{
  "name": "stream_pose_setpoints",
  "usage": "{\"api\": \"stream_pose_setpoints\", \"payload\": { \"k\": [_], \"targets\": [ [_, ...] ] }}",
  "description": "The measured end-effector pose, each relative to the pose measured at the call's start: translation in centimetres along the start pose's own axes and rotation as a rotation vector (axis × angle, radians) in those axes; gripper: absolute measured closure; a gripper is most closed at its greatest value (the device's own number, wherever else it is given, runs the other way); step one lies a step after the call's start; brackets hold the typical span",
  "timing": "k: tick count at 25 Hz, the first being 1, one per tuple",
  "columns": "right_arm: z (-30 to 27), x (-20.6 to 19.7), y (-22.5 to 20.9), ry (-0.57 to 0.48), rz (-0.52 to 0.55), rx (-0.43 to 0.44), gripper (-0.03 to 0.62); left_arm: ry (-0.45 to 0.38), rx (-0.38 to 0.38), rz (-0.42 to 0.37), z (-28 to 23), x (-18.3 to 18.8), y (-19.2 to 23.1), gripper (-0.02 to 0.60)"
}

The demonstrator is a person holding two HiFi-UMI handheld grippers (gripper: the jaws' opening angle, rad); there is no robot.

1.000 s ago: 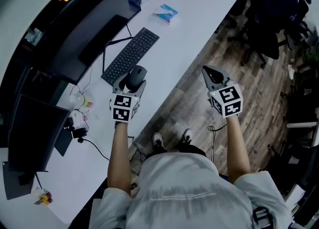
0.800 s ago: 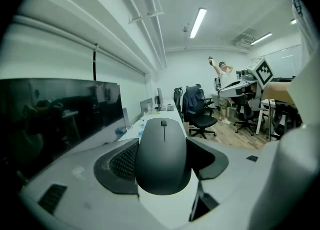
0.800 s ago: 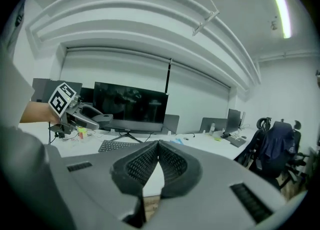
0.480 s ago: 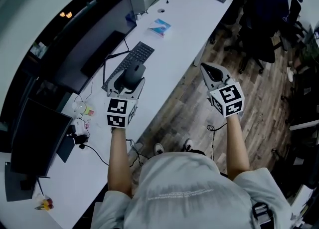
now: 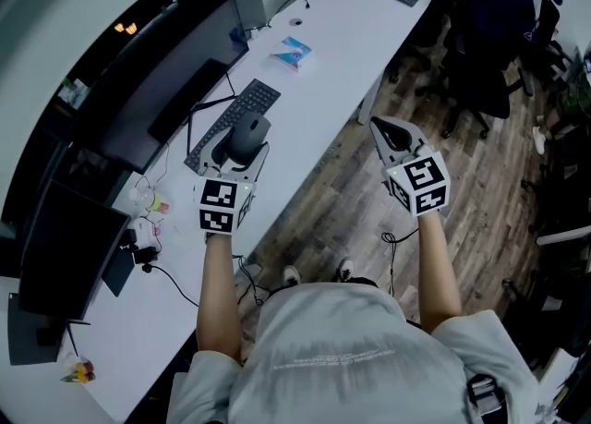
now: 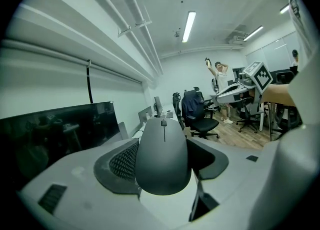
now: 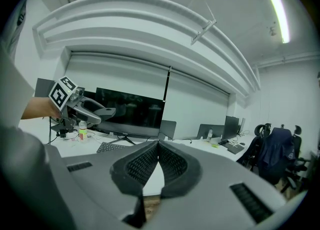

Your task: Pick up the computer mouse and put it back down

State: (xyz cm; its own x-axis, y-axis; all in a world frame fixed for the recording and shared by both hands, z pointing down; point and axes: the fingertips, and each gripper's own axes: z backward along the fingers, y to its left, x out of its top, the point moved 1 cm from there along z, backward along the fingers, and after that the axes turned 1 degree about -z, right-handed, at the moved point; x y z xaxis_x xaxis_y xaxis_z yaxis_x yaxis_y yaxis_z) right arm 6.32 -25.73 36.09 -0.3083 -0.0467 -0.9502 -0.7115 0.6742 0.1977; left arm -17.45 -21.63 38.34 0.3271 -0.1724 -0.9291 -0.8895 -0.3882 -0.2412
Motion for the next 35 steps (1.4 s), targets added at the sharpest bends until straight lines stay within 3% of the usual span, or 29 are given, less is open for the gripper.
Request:
{"api": "stream_pose_setpoints", "payload": {
  "k": [12, 24, 35],
  "targets": [
    [1.9, -2.8, -2.1, 0.037, 0.022, 0.068, 0.592, 0.109, 0.036, 0.027, -2.0, -1.6, -4.0, 0.291],
    [-1.4, -6.5, -4.5, 0.115, -0.035, 0.046, 0.592, 0.190, -0.075, 0.058, -9.1, -5.5, -4.5, 0.291],
    [-9.0, -9.0, -6.1, 0.210, -0.073, 0.009, 0.592, 0.270, -0.192, 0.098, -18.1, -10.3, -1.2, 0.291]
  ]
}}
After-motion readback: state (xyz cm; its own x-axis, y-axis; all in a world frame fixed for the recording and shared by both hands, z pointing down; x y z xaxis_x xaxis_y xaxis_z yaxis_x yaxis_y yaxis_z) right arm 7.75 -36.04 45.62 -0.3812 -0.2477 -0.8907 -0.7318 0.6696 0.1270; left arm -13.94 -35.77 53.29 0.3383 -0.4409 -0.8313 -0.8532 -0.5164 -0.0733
